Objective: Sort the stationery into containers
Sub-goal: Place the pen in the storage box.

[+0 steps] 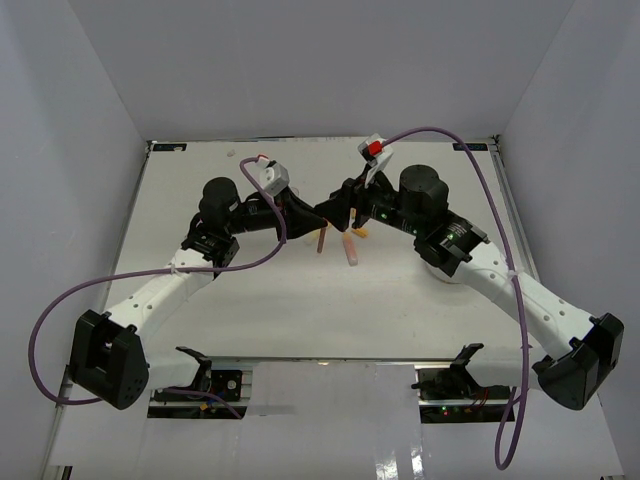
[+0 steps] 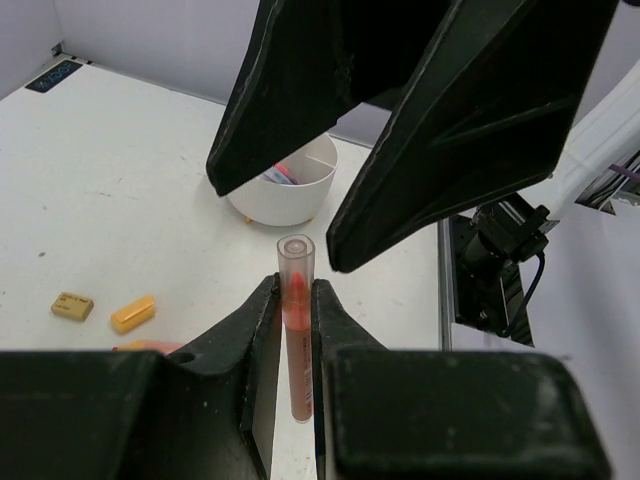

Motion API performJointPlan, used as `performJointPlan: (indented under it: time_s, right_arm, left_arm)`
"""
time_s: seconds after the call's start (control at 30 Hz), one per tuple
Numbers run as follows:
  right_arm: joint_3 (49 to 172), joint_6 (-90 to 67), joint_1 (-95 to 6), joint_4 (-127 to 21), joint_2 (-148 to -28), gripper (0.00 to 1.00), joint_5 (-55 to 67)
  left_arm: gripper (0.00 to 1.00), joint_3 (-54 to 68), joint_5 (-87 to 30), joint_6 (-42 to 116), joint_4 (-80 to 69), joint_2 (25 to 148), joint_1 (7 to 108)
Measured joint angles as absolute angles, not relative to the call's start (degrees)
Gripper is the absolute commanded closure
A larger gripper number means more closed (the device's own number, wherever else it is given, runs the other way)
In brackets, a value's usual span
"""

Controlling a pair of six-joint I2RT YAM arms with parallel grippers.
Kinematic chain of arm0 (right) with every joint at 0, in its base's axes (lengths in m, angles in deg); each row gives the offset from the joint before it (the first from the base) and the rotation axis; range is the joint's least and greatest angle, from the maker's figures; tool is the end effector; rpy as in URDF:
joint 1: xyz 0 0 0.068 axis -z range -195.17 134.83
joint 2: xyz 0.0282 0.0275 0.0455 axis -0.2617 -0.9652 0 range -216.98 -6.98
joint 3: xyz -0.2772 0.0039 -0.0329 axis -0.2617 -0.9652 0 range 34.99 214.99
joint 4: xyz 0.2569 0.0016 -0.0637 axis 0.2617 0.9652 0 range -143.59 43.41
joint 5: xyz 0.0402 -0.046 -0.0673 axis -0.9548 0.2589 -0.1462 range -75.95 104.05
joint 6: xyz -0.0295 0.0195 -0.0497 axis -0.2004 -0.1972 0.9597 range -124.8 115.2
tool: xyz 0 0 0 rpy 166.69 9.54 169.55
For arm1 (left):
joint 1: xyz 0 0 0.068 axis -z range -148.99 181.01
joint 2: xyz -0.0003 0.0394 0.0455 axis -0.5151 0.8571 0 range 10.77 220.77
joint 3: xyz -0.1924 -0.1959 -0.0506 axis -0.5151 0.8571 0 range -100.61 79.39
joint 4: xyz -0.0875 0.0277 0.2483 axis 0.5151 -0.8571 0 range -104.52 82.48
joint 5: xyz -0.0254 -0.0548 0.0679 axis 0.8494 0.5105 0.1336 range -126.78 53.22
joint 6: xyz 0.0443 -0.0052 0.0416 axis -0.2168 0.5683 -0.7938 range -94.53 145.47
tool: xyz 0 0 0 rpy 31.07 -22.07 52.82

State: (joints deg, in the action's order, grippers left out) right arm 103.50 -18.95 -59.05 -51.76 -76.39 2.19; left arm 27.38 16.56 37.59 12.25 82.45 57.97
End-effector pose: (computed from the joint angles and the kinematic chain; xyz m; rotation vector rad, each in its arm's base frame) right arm 0.2045 0.2097 0.4172 -0.5967 1.5942 0.9373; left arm 0.2422 -0.1642 0.3434 0.9632 1.4212 -1.2398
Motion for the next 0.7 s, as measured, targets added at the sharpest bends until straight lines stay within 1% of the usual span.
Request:
performJointPlan:
  time_s: [0.23,0.47,0.63,0.67,0.7]
  right_arm:
    - [103.5,-20.1,-59.0,-51.5,-76.8,0.44,2.9]
    - [103.2,-20.8,-59.0,-51.6,-76.8,0.55,3.4]
    - [102.7,-20.9,-59.0,-51.7,-76.7,0.57,3.4]
    - [102.7,-20.9,-59.0,-51.8,-76.7,0.58,3.4]
    - [102.7,-20.9,-59.0,-51.8,-76.6,0.63,3.4]
  left_arm:
    - [1.0,27.4,16.0,41.6,16.8,82.4,58.0]
    - [1.0,27.4,15.5,44.6,18.7,82.4,58.0]
    - [1.0,27.4,15.3,45.7,18.8,82.4,58.0]
    - [1.0,27.4,15.1,45.9,18.8,82.4,58.0]
    - [1.0,27.4,15.0,46.1,18.8,82.4,58.0]
